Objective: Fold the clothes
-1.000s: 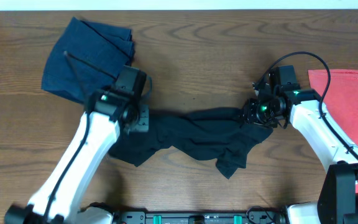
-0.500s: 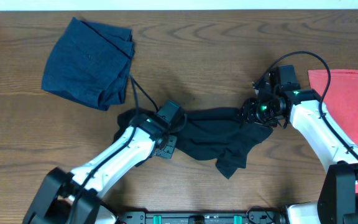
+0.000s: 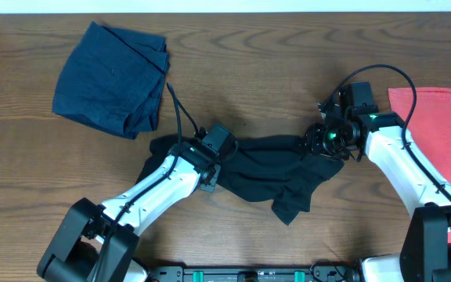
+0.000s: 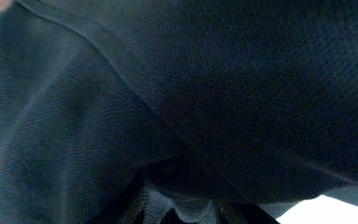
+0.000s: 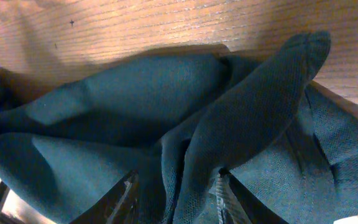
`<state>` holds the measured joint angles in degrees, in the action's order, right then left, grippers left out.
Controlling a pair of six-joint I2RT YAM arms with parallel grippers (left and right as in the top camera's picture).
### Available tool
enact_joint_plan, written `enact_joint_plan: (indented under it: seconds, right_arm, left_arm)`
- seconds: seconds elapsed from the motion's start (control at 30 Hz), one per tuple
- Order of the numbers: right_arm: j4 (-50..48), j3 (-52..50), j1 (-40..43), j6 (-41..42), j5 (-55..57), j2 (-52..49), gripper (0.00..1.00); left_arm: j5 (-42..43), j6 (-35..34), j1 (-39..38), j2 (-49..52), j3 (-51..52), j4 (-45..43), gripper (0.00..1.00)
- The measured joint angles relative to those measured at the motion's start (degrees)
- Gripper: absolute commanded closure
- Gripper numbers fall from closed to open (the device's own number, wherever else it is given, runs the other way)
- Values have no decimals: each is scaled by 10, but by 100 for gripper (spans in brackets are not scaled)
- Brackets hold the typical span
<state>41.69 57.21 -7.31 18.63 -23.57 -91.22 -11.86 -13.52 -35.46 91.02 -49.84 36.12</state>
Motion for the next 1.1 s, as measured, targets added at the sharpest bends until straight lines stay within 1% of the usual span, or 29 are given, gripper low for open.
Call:
enact_joint_plan:
  seconds: [0.17,0.27,0.43,0.53,0.63,0.7,0.83,0.97,1.1]
  right_arm:
    - [0,0,0,0,0,0,62]
    - [0,0,0,0,0,0,62]
    - [0,0,0,0,0,0,62]
    - [0,0,0,0,0,0,61]
    - [0,0,0,0,2,0,61]
    - [1,0,0,0,4,0,61]
    - [8,0,7,0,14,0,60]
    - [15,0,23,-1,31,0,57]
    - [17,0,26,-5,45,0,49]
  left_arm:
    - [-9,-1,0,0,0,-6,84]
    - [-6,-1,0,0,0,-5,93]
    - [4,0,0,0,-3,13,94]
    - [22,0,0,-3,-23,66,94]
    - [33,0,0,-23,-66,143,94]
    - [38,0,0,-54,-104,196,94]
    - [33,0,0,-138,-160,268,94]
    - [13,-10,0,-216,-170,328,94]
    - [-5,-30,0,-264,-170,366,94]
